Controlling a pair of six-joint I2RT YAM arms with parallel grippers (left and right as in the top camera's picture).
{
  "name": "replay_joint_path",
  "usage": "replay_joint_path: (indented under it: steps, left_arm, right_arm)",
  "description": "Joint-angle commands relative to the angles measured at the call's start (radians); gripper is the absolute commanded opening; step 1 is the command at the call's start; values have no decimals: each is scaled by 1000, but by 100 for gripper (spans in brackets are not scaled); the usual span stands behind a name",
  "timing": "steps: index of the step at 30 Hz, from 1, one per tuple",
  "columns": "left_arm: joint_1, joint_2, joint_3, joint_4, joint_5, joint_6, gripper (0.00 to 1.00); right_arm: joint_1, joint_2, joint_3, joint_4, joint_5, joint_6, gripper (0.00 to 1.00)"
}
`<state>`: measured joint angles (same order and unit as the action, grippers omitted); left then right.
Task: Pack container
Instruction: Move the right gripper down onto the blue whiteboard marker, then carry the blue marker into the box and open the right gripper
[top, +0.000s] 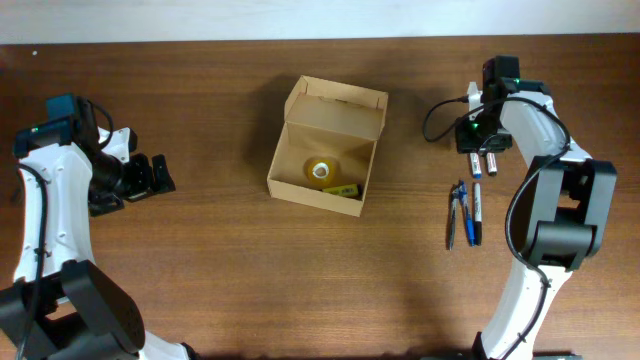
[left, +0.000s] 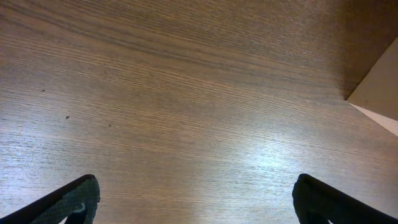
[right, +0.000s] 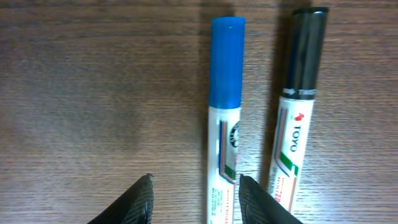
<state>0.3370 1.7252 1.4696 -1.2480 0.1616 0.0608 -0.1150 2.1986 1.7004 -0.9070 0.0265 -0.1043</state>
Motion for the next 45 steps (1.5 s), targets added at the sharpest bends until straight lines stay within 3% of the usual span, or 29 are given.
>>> replay_joint_path:
  steps: [1, 8, 11, 14, 18, 28, 37, 41, 45]
  left_arm:
    - [3, -19, -6, 0, 15, 20, 100]
    - [3, -19, -6, 0, 15, 20, 100]
    - [3, -19, -6, 0, 15, 19, 100]
    - [3, -19, -6, 0, 15, 20, 100]
    - [3, -19, -6, 0, 15, 20, 100]
    - [3, -19, -6, 0, 15, 20, 100]
    - [3, -19, -6, 0, 15, 20, 100]
    - [3, -19, -6, 0, 15, 20, 100]
    - [3, -19, -6, 0, 15, 20, 100]
  right_arm:
    - [-12, 21, -7, 4, 31, 9, 44]
    - [-11, 53, -7, -11, 27, 9, 43]
    - [-11, 81, -7, -23, 27, 10, 38]
    - [-11, 94, -8, -32, 27, 18, 27]
    - [-11, 97, -7, -37, 27, 21, 4]
    - [0, 48, 103, -106, -125, 49, 4]
    - [117, -80, 535, -350, -221, 95, 4]
    - [240, -122, 715, -449, -222, -4, 4]
    - [395, -143, 779, -509, -213, -205, 4]
